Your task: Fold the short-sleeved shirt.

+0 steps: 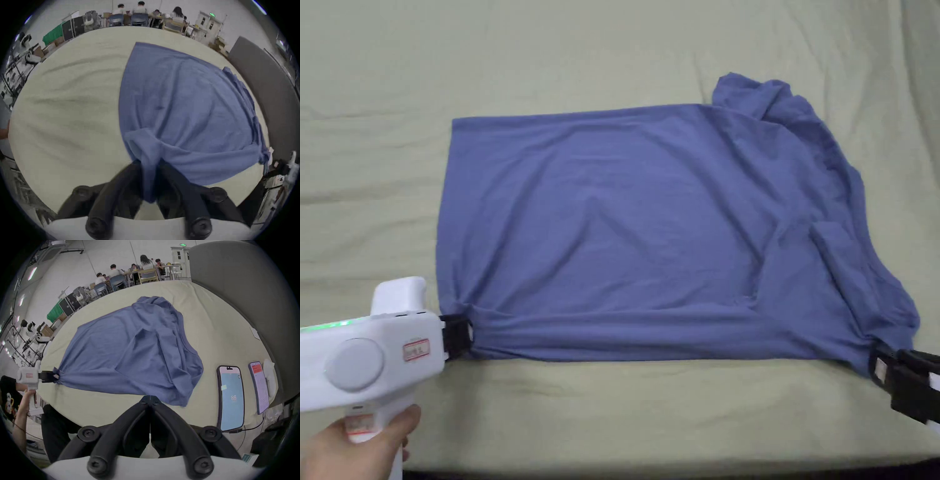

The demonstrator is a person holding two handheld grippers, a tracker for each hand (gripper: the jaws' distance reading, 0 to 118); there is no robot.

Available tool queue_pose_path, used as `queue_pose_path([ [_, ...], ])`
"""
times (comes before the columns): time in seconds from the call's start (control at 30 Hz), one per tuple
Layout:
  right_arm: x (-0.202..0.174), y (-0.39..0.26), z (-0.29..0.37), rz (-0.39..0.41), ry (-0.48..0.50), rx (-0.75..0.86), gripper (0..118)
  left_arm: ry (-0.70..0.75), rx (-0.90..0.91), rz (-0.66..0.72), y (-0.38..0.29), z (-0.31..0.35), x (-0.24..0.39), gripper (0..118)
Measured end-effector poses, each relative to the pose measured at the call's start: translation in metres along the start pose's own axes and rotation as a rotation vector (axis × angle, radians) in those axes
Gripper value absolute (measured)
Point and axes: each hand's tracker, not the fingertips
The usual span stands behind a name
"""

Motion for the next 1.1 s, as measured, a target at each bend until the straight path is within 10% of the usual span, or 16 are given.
queue_pose_path([
  [0.1, 0.007, 0.002, -0.008, -0.02, 0.015, -0.021, 3, 0.064, 0.029, -0.07, -0.004, 0.014, 0.017, 10],
  [0.13, 0.009, 0.004, -0.008, -0.035, -0.002, -0.017, 23, 0.058, 0.028, -0.063, -0.003, 0.017, 0.019, 10],
  [0.2, 0.018, 0.01, -0.019, -0.054, -0.057, -0.028, 106, 0.053, 0.044, -0.052, -0.005, 0.027, 0.024, 10],
  [0.23, 0.023, 0.013, -0.026, -0.051, -0.05, -0.026, 118, 0.051, 0.049, -0.048, -0.004, 0.029, 0.025, 10],
  [0.4, 0.053, 0.024, -0.076, -0.181, -0.043, -0.077, 104, 0.055, 0.036, -0.029, -0.005, 0.025, 0.023, 10],
  [0.47, 0.054, 0.028, -0.091, -0.163, -0.036, -0.102, 11, 0.058, 0.026, -0.023, -0.007, 0.022, 0.022, 10],
  [0.87, 0.033, 0.107, -0.054, -0.103, 0.007, 0.139, 10, 0.074, 0.115, -0.046, 0.061, 0.051, 0.044, 10],
  [1.1, 0.02, 0.224, -0.14, -0.043, -0.01, 0.122, 10, 0.151, 0.001, -0.08, 0.162, -0.038, 0.037, 10],
])
